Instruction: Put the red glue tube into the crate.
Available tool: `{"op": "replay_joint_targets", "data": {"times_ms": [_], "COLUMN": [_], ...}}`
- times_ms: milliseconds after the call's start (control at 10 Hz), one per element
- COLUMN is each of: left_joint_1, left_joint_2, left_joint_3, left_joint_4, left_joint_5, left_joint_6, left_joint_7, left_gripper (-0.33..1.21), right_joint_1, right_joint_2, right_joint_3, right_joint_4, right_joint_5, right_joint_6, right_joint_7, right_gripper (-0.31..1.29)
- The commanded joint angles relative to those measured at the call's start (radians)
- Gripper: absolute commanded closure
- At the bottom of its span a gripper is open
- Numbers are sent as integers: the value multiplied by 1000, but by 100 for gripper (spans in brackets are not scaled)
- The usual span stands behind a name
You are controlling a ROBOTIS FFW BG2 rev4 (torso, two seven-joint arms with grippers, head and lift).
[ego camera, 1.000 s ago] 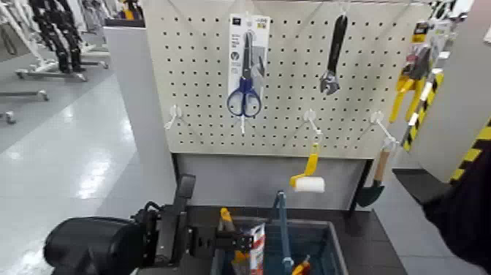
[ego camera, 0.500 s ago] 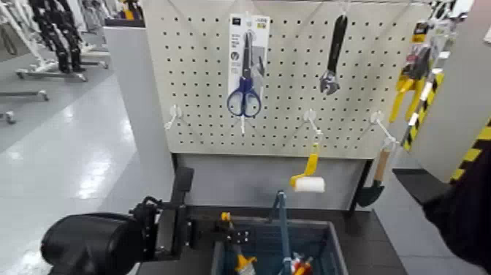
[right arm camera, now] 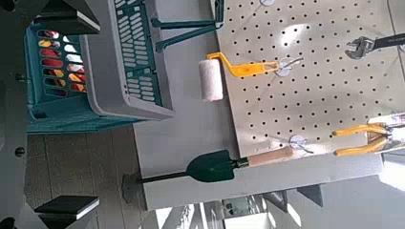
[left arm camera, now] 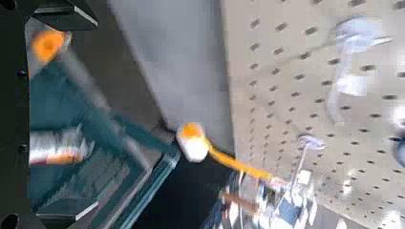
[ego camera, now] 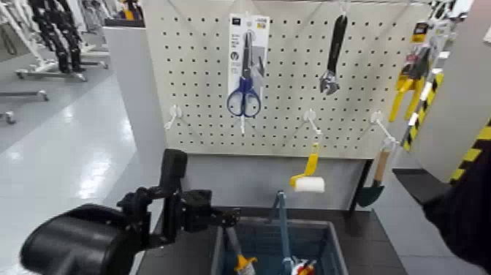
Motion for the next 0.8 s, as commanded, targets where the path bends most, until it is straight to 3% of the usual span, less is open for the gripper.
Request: {"op": "replay_joint_targets", "data": {"times_ms": [100,200,300,800], "left_joint_1": [165,248,340,622], "left_joint_2": [-18,-15,-7,3], "left_joint_3": [61,81,90,130], "left_joint_4": [-162,-188,-190,-174], "left_joint_5": [-229,-241,-239,-227], "left_joint_6": [-111,-169,-312,-623], "left_joint_7": [102,195,311,559], "left_gripper": [-4,-4,-3,8], "right_joint_1": [0,2,3,14], "right_joint_2": [130,130,130,132], "right_joint_3": [-2,-3,-6,-15], "right_joint_4": [3,3,1,1], "right_joint_5": [0,0,0,2], "right_joint_6": [-9,-15,-15,-19], "right_joint_7": [0,-3,-5,-14], "right_gripper": [5,5,5,5]}}
